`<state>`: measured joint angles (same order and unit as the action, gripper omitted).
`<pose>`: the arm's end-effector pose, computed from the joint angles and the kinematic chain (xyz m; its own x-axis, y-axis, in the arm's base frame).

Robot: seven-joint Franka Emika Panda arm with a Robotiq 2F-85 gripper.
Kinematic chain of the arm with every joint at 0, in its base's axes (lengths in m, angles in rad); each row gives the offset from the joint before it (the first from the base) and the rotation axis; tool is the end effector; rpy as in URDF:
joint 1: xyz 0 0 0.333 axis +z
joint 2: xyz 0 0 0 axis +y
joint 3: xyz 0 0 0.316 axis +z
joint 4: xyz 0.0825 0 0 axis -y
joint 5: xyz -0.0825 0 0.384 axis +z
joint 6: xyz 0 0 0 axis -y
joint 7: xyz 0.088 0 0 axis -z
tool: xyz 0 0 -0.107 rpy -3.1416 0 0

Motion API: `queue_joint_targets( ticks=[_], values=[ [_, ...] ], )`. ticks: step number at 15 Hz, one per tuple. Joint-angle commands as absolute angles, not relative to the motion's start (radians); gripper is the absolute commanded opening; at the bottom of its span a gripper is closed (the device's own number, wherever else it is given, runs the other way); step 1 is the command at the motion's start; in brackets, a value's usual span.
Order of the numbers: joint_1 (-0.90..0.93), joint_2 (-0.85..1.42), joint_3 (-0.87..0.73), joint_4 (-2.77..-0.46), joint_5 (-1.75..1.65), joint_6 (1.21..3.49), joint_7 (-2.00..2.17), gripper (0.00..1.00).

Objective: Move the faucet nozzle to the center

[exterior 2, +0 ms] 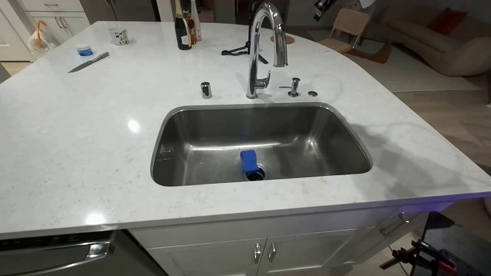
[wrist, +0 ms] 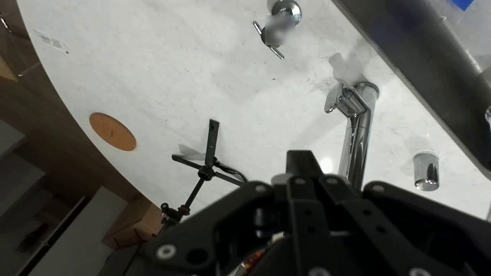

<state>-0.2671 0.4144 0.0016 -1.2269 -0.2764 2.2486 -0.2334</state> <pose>0.6975 -0.1979 0.6077 0.8671 0.1669 0.4694 -0.0344 -0.9198 0.3908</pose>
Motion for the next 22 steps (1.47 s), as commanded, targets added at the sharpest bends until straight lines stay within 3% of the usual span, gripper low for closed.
queue_joint_targets(
  ticks=[1, 14, 15, 22],
  values=[
    [-0.280, 0.360, 0.019, -1.287, -0.237, 2.266, -0.250, 0.00],
    [-0.302, 0.319, 0.116, -1.457, -0.036, 2.437, -0.293, 0.00],
    [-0.222, 0.386, 0.065, -1.377, -0.031, 2.436, -0.267, 0.00],
    [-0.268, 0.314, 0.084, -1.511, 0.129, 2.562, -0.468, 0.00]
  ],
)
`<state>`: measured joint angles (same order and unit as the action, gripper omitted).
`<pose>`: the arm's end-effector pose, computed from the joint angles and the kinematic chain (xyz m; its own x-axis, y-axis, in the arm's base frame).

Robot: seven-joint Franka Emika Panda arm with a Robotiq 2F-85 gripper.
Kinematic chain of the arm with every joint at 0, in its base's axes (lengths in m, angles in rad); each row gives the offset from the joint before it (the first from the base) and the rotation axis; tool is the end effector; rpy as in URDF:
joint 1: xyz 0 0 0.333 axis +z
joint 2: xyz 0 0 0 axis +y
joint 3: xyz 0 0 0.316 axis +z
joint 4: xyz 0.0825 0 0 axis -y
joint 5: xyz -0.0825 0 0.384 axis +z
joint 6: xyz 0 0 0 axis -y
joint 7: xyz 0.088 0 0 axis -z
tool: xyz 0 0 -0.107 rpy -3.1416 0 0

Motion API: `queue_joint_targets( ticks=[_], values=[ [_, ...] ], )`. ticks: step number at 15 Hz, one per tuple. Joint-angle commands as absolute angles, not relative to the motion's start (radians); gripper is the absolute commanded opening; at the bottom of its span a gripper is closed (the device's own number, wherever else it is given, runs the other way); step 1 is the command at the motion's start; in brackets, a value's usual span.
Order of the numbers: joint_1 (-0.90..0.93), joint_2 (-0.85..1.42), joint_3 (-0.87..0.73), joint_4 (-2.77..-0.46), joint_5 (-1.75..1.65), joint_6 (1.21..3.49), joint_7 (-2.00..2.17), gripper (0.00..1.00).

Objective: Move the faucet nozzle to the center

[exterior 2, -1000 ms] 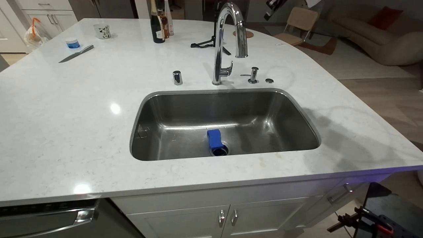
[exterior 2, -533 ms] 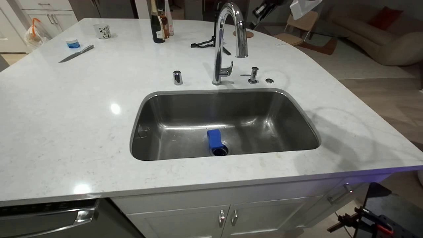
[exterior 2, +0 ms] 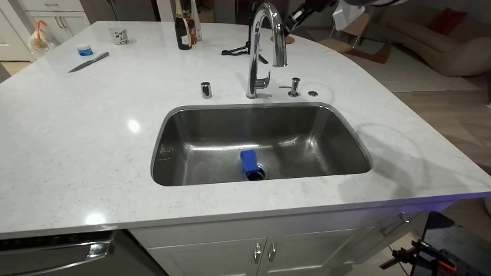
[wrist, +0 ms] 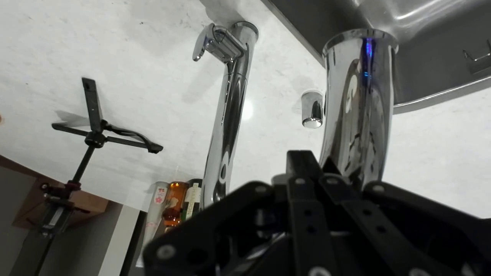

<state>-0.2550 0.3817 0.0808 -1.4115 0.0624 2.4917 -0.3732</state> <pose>0.7099 -0.1367 0.5666 0.7590 0.1657 0.6297 0.0913 -0.9846 0.1490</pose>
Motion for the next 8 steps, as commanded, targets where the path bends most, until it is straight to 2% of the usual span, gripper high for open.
queue_joint_targets(
  ticks=[1, 8],
  values=[
    [-0.274, 0.302, 0.085, -1.540, 0.149, 2.604, -0.501, 0.00],
    [-0.283, 0.280, 0.099, -1.627, 0.216, 2.730, -0.623, 0.00]
  ],
)
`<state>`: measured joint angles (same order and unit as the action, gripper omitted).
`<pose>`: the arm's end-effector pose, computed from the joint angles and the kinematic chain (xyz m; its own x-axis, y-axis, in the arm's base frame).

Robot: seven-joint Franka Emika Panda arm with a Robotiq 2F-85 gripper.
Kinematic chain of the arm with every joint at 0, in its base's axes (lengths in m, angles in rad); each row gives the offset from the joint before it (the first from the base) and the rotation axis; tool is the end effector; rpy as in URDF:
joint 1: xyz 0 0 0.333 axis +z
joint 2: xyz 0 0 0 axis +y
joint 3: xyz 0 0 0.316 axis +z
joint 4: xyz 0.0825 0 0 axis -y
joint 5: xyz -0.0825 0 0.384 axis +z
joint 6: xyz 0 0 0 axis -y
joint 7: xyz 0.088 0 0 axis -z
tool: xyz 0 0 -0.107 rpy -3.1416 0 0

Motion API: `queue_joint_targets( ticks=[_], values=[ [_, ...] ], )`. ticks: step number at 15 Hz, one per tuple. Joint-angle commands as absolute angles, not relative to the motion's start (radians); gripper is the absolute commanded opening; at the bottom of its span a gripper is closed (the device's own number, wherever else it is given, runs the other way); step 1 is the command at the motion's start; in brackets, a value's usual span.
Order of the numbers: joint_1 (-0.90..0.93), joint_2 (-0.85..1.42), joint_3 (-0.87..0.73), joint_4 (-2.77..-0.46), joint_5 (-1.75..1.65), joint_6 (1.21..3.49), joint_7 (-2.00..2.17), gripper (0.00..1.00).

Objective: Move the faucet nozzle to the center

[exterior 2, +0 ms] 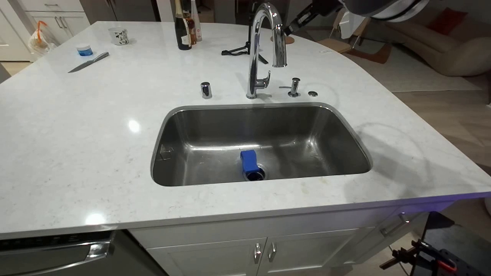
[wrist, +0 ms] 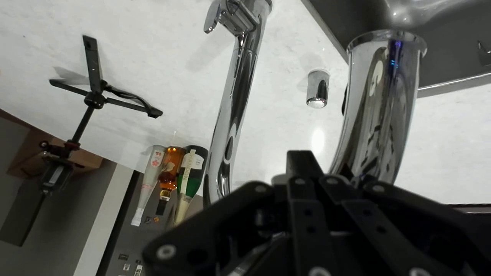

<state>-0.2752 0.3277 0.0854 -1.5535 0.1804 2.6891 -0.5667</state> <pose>0.6928 -0.1485 0.5566 0.6685 0.2485 0.7010 0.1378 -0.9676 0.2116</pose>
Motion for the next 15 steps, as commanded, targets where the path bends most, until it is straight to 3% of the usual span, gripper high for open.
queue_joint_targets(
  ticks=[1, 15],
  values=[
    [-0.292, 0.280, 0.110, -1.633, 0.215, 2.738, -0.626, 0.00],
    [-0.322, 0.278, 0.175, -1.674, 0.261, 2.815, -0.707, 0.00]
  ],
)
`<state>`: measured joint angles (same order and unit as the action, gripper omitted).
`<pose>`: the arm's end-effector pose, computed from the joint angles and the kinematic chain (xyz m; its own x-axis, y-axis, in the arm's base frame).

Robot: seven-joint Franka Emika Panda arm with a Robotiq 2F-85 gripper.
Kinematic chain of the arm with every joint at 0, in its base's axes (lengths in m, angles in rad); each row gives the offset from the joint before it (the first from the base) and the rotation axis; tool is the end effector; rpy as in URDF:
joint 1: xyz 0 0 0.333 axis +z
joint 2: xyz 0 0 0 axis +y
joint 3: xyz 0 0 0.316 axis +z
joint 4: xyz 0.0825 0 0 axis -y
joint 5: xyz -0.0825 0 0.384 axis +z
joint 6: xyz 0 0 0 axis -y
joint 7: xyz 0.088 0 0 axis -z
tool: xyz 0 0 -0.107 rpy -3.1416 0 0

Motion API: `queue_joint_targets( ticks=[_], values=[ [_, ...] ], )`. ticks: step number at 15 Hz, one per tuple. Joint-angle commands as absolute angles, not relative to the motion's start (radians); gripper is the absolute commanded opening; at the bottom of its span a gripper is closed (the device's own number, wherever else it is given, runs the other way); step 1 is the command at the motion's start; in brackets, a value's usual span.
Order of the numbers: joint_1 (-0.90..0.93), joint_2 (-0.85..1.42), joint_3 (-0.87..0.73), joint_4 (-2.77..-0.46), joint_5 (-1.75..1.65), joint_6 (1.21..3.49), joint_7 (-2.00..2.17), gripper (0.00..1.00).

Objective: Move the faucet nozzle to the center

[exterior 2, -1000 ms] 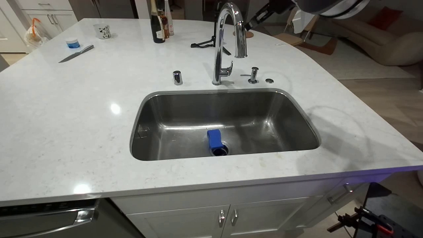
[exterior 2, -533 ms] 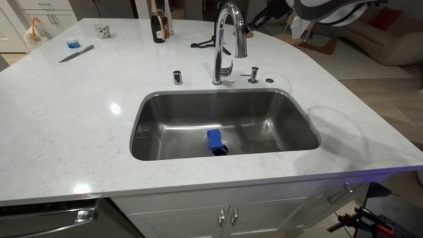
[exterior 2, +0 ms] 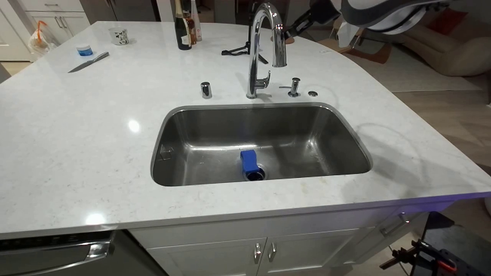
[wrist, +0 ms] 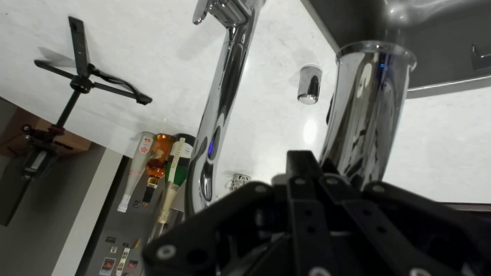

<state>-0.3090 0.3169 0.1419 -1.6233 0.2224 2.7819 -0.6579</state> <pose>0.6882 -0.1404 0.5406 0.6282 0.2974 0.7190 0.1758 -0.9544 0.2413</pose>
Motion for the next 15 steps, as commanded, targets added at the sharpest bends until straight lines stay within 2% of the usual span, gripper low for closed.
queue_joint_targets(
  ticks=[1, 15],
  values=[
    [-0.330, 0.270, 0.183, -1.684, 0.270, 2.816, -0.721, 0.00],
    [-0.366, 0.240, 0.261, -1.733, 0.351, 2.831, -0.741, 0.00]
  ],
)
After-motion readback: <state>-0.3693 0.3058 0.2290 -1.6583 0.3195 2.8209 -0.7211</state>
